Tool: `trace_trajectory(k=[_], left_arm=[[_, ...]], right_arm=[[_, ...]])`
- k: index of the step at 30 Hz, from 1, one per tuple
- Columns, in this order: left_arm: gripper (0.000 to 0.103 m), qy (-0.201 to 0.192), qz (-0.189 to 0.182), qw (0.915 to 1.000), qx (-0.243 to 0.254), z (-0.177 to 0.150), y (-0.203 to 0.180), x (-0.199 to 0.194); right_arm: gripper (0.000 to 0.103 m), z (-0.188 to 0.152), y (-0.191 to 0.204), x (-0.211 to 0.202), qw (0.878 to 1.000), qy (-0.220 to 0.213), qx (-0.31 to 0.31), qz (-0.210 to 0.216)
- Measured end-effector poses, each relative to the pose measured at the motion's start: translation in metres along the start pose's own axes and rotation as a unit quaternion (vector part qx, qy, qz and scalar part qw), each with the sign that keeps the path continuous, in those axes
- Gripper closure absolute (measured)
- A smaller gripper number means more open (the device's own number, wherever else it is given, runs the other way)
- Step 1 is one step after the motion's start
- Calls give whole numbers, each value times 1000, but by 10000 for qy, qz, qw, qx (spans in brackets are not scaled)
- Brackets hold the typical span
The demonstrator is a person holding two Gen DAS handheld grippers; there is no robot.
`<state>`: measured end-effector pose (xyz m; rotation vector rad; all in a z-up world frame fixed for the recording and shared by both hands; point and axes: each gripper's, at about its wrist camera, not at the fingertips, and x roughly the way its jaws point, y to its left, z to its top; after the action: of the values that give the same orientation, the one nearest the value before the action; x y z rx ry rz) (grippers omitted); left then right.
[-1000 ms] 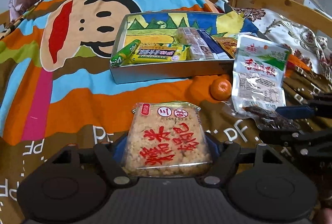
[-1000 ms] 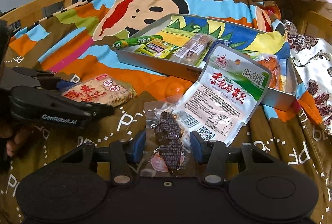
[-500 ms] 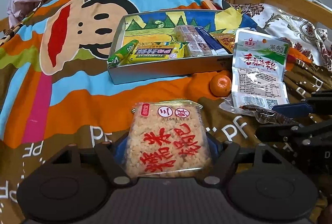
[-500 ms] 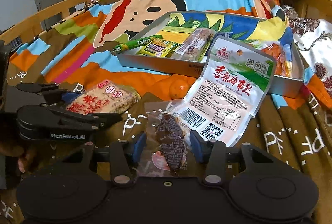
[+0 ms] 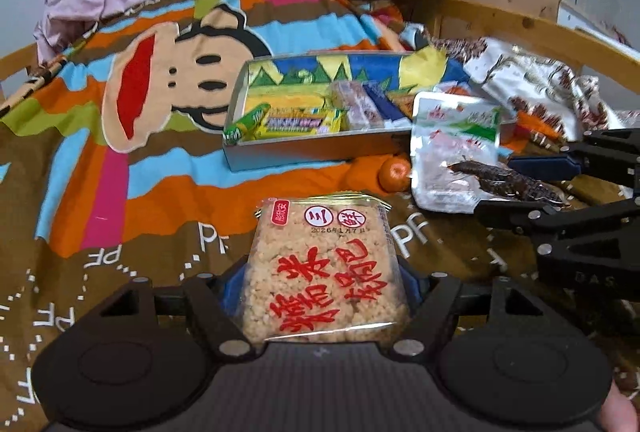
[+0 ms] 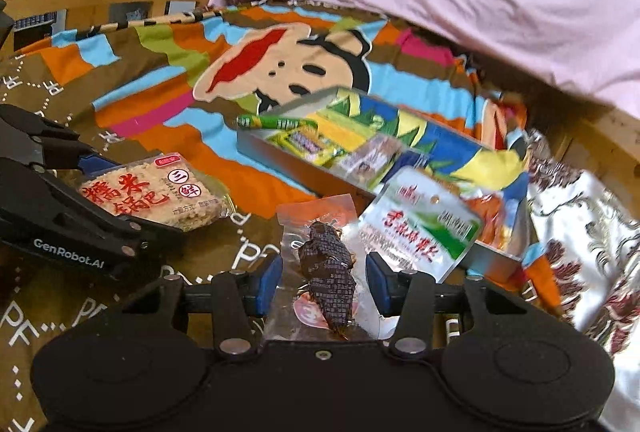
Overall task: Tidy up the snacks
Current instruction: 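Carry the rice cake pack over the tin tray with left tool while right tool carries the jerky bag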
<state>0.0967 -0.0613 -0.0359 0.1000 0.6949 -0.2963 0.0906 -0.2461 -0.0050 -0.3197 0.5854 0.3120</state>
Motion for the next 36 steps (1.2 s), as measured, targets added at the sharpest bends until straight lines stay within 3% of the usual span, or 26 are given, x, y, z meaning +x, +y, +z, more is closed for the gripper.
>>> trace_trajectory(k=[8, 17, 29, 36], left_arm=[[27, -376, -180, 9990, -185, 13, -6, -15], [27, -779, -142, 9967, -158, 64, -14, -4], [27, -740, -490, 9960, -73, 139, -38, 69], [27, -367, -873, 9922, -808, 173, -36, 135]], right_arm=[[54, 5, -7, -21, 9982, -497, -63, -338], [54, 15, -48, -17, 9868, -1201, 129, -1078], [54, 27, -113, 35, 9766, -1374, 584, -1550], [54, 36, -139, 78, 9775, -1260, 578, -1590]])
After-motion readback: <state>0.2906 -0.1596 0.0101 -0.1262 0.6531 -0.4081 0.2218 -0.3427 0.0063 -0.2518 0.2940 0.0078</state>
